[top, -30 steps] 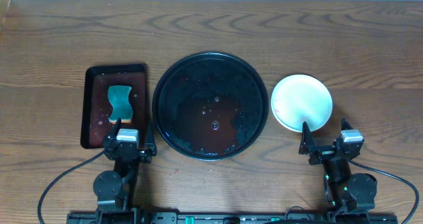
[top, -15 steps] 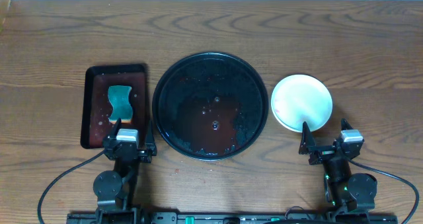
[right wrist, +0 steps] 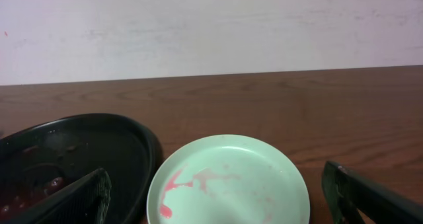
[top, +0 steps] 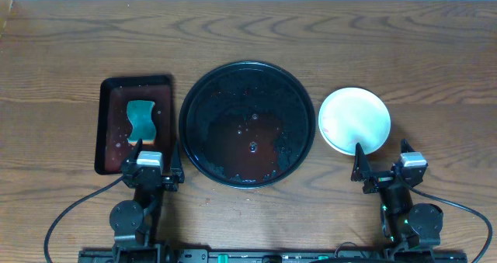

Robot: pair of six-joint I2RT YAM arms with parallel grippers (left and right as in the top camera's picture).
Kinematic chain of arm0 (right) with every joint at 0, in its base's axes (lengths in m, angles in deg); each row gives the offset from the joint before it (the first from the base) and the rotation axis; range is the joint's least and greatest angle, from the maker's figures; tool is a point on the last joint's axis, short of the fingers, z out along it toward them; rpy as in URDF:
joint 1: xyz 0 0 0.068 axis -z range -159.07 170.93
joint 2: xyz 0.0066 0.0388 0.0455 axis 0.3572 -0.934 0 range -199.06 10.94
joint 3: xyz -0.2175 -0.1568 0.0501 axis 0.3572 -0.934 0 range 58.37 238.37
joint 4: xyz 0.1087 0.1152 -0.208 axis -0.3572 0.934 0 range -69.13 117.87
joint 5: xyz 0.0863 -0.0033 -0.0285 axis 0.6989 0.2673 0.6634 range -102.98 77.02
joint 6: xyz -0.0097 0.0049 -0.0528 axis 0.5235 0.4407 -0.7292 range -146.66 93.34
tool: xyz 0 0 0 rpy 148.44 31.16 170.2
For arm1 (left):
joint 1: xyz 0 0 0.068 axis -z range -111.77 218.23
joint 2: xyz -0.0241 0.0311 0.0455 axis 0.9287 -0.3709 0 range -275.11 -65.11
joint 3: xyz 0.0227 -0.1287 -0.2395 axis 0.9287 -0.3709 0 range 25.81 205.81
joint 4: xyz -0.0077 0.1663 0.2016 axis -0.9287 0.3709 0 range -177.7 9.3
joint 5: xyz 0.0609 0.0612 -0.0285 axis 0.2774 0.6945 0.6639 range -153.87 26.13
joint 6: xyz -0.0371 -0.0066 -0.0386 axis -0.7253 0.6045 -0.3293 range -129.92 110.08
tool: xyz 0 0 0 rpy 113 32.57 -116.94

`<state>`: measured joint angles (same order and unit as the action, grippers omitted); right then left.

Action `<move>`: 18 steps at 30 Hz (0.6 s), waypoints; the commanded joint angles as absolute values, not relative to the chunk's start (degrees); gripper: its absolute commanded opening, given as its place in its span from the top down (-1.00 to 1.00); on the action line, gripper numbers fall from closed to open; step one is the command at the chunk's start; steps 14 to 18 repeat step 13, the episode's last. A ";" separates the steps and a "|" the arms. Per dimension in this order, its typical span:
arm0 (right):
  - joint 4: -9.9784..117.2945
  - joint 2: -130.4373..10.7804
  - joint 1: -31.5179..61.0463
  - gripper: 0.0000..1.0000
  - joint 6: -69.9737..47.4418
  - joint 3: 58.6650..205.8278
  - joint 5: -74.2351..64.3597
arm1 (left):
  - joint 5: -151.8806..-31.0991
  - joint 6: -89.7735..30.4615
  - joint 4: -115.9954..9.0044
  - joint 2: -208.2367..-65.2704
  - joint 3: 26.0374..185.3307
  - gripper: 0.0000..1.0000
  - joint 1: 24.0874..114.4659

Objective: Clean dirty plates on tray and stack at the side

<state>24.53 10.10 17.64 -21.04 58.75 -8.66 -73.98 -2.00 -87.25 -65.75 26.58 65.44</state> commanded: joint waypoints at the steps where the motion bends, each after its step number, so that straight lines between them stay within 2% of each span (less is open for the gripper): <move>1: 24.75 10.45 17.88 -0.99 -20.51 58.69 -8.42 | -74.35 -2.24 -84.54 -65.73 26.08 -0.56 65.75; 18: 24.75 10.45 17.90 -0.98 -20.51 58.69 -8.42 | -74.35 -2.24 -84.54 -66.14 26.08 -0.56 65.75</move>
